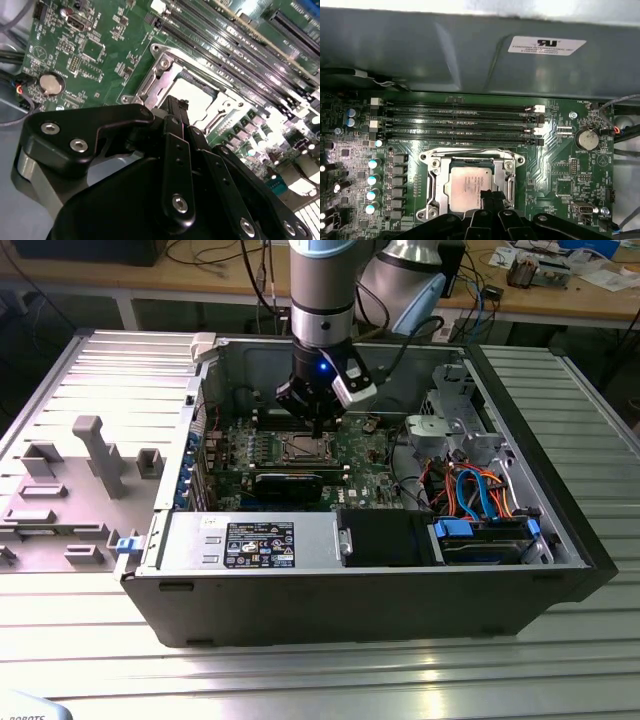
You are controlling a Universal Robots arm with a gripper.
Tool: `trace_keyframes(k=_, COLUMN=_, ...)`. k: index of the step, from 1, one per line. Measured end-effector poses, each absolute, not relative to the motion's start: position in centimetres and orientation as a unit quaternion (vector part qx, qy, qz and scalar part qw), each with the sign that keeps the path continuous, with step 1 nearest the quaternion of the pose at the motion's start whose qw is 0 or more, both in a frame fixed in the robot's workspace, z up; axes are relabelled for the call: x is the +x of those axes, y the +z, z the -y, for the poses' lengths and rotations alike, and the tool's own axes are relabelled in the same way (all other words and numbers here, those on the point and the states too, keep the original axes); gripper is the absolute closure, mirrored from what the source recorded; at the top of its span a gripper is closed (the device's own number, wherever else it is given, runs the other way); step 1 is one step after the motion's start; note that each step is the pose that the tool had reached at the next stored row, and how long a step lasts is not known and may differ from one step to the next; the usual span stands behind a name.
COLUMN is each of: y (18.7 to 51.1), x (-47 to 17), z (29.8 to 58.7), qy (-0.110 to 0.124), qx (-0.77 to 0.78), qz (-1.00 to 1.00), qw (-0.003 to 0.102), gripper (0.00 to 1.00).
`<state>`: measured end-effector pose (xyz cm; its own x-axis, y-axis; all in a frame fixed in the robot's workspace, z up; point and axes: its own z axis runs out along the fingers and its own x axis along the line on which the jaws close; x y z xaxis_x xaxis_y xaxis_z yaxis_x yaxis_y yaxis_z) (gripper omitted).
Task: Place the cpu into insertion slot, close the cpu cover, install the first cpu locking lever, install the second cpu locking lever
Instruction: 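Install the second cpu locking lever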
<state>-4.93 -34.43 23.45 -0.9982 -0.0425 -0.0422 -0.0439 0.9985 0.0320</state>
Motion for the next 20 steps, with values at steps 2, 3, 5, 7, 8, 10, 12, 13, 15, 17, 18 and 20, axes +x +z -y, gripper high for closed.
trace_keyframes(k=2, y=23.9, x=-4.9, z=34.4, qy=0.016, qx=-0.022, qz=-0.999, qw=0.021, gripper=0.89)
trace_keyframes(k=3, y=23.9, x=-4.9, z=34.4, qy=0.016, qx=-0.021, qz=-0.999, qw=0.021, gripper=0.89)
trace_keyframes(k=5, y=23.8, x=-4.9, z=34.9, qy=0.016, qx=-0.019, qz=-0.999, qw=0.021, gripper=0.89)
trace_keyframes(k=7, y=23.8, x=-4.9, z=35.0, qy=0.016, qx=-0.019, qz=-0.999, qw=0.021, gripper=0.89)
trace_keyframes(k=8, y=23.8, x=-4.9, z=35.0, qy=0.016, qx=-0.019, qz=-0.999, qw=0.021, gripper=0.89)
trace_keyframes(k=10, y=23.8, x=-4.9, z=35.3, qy=0.016, qx=-0.019, qz=-0.999, qw=0.021, gripper=0.89)
trace_keyframes(k=12, y=23.8, x=-4.9, z=35.6, qy=0.016, qx=-0.019, qz=-0.999, qw=0.021, gripper=0.89)
trace_keyframes(k=13, y=23.8, x=-4.9, z=35.6, qy=0.016, qx=-0.019, qz=-0.999, qw=0.021, gripper=0.89)
trace_keyframes(k=15, y=23.8, x=-4.9, z=35.6, qy=0.016, qx=-0.019, qz=-0.999, qw=0.021, gripper=0.89)
trace_keyframes(k=17, y=23.8, x=-4.9, z=35.7, qy=0.016, qx=-0.019, qz=-0.999, qw=0.021, gripper=0.89)
trace_keyframes(k=18, y=23.8, x=-4.9, z=35.7, qy=0.016, qx=-0.019, qz=-0.999, qw=0.021, gripper=0.89)
trace_keyframes(k=20, y=23.8, x=-4.9, z=35.7, qy=0.016, qx=-0.019, qz=-0.999, qw=0.021, gripper=0.89)
